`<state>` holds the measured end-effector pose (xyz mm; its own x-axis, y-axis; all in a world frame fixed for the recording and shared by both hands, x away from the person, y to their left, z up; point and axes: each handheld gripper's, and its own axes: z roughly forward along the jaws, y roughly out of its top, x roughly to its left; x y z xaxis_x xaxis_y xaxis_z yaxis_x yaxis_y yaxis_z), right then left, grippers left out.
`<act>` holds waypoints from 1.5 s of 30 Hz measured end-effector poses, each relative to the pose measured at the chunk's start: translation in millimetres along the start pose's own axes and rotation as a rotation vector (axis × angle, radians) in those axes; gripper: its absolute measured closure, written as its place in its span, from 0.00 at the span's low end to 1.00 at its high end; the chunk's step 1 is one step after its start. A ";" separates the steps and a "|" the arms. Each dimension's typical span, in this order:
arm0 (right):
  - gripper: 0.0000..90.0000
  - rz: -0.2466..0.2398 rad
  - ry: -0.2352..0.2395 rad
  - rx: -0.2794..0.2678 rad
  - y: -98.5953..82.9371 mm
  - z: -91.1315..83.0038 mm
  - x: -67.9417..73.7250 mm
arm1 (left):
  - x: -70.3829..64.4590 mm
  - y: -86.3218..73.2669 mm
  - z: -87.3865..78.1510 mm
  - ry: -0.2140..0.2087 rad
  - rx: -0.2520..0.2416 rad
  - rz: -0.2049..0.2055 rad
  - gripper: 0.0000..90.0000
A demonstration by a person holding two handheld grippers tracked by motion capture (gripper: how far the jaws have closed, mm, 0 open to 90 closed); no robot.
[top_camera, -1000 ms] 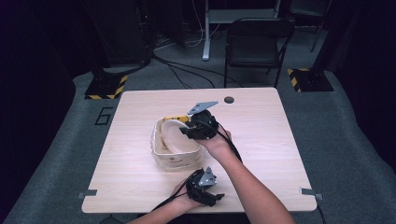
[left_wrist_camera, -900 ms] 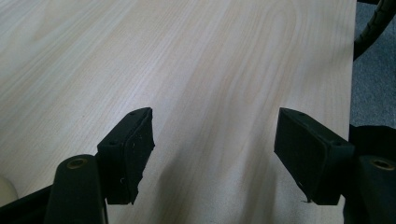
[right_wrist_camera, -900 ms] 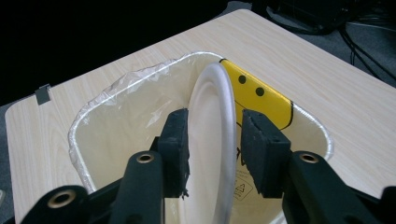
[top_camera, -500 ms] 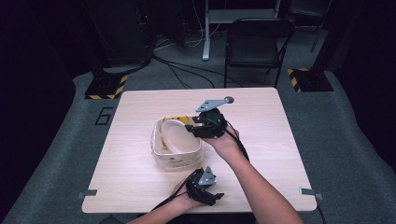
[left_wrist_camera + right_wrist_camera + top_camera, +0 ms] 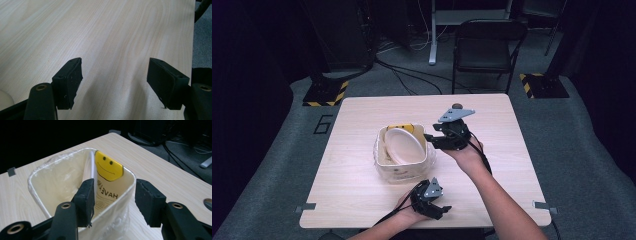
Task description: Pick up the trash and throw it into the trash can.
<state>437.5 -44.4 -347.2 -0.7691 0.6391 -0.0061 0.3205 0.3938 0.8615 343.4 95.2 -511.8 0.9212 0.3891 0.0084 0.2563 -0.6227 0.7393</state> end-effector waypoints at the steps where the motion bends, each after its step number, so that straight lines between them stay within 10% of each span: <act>1: 0.54 -0.003 -0.008 0.001 -3.0 -1.8 -1.9 | -0.2 -0.1 0.5 -0.001 -0.004 -0.007 0.31; 28: 0.50 0.005 -0.133 -0.001 -83.3 -28.1 -25.8 | 1.1 -1.3 2.4 -0.004 0.016 -0.007 0.31; 45: 0.49 0.093 -0.189 0.011 -135.8 -29.4 -32.9 | 2.0 -1.4 3.1 -0.001 0.023 -0.009 0.31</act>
<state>403.0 -138.3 -449.1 -0.6192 0.7849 -0.0231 0.3920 0.3345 0.8570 345.9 94.7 -514.8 0.9192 0.3939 0.0008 0.2713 -0.6348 0.7235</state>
